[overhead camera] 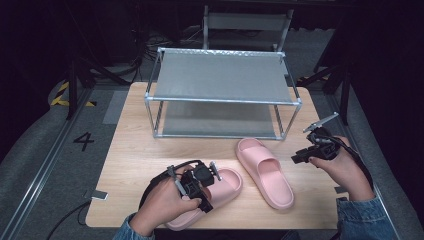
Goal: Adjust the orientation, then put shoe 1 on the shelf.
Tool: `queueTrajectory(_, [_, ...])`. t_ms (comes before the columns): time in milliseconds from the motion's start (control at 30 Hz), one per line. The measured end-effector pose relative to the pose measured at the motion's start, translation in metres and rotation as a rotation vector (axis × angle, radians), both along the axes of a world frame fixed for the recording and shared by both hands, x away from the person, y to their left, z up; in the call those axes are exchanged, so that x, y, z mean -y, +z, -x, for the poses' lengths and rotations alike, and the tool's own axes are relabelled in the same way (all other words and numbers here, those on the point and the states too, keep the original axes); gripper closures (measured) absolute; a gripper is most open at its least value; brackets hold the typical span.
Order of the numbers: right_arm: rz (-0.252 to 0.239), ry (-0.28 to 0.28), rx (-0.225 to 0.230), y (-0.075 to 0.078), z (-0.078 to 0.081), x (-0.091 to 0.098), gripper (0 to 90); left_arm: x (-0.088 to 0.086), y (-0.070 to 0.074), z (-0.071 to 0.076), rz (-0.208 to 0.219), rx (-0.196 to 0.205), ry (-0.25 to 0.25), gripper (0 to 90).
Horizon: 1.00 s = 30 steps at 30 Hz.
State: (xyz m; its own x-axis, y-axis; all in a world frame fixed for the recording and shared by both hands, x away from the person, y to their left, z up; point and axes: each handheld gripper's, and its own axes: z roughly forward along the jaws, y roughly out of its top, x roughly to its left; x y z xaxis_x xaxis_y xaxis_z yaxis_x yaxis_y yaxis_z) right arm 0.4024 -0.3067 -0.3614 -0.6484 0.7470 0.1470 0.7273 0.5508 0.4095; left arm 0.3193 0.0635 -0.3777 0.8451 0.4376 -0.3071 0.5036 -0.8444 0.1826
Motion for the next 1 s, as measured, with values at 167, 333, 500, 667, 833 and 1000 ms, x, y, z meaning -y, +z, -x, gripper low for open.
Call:
queueTrajectory(167, [0.001, 0.001, -0.003, -0.002, -0.001, -0.001, 65.5, 0.005, -0.01, -0.002, -0.036, 0.002, 0.027, 53.2])
queueTrajectory(333, [-0.003, -0.003, 0.0, -0.001, 0.0, 0.001, 65.5, 0.01, -0.019, -0.005, -0.01, 0.036, 0.014, 49.2])
queueTrajectory(500, [-0.004, -0.003, 0.0, -0.002, 0.0, 0.002, 65.3, 0.015, -0.027, -0.005, -0.012, 0.05, -0.002, 50.7])
queueTrajectory(667, [0.001, 0.001, -0.003, -0.004, -0.001, 0.002, 65.3, 0.02, -0.035, -0.006, -0.02, 0.068, -0.014, 59.0])
queueTrajectory(833, [-0.001, -0.005, -0.002, -0.004, -0.001, 0.003, 65.3, 0.024, -0.037, -0.003, -0.023, 0.067, -0.032, 72.7])
queueTrajectory(1000, [0.0, -0.003, -0.006, -0.005, 0.0, 0.002, 64.8, 0.022, -0.028, -0.001, -0.036, 0.116, -0.029, 81.1])
